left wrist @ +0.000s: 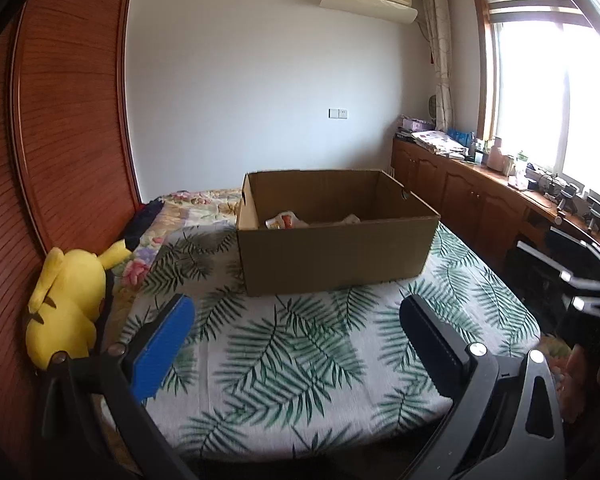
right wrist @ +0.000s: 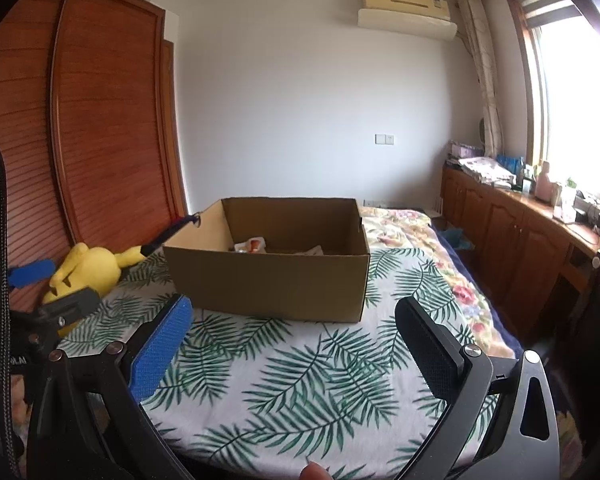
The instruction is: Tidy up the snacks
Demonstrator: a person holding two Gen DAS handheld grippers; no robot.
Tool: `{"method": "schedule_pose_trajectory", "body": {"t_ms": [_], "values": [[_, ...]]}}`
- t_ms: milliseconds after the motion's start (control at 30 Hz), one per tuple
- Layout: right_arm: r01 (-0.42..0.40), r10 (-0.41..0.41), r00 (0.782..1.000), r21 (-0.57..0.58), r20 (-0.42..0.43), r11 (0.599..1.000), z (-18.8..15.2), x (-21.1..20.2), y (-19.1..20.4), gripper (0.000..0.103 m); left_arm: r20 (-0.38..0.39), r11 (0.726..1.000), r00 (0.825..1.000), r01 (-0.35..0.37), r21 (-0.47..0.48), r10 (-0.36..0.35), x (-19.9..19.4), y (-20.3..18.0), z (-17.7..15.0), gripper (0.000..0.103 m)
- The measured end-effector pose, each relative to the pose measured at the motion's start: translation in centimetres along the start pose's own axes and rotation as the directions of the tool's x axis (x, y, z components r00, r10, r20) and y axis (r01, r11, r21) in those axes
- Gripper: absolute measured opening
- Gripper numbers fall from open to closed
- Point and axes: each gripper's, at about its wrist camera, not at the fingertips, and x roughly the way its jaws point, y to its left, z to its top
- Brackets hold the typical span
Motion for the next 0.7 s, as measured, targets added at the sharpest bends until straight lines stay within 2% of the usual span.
{"method": "schedule_pose_trajectory", "body": {"t_ms": [267, 700], "values": [[0.004, -0.004, 1.000, -0.010, 0.018, 1.000, -0.3, -1.8, 0.2, 0.103, -0.014, 1.000, 1.000, -0.013, 0.006, 0.013, -1.1, 0.1, -2.0, 0.103], [0.013, -0.013, 1.000, -0.013, 0.010, 1.000, -1.6, -2.1, 0.2, 0.103, 0.004, 1.000, 1.000, -0.028, -0.003, 0.028, -1.3, 0.2, -1.9, 0.103]]}}
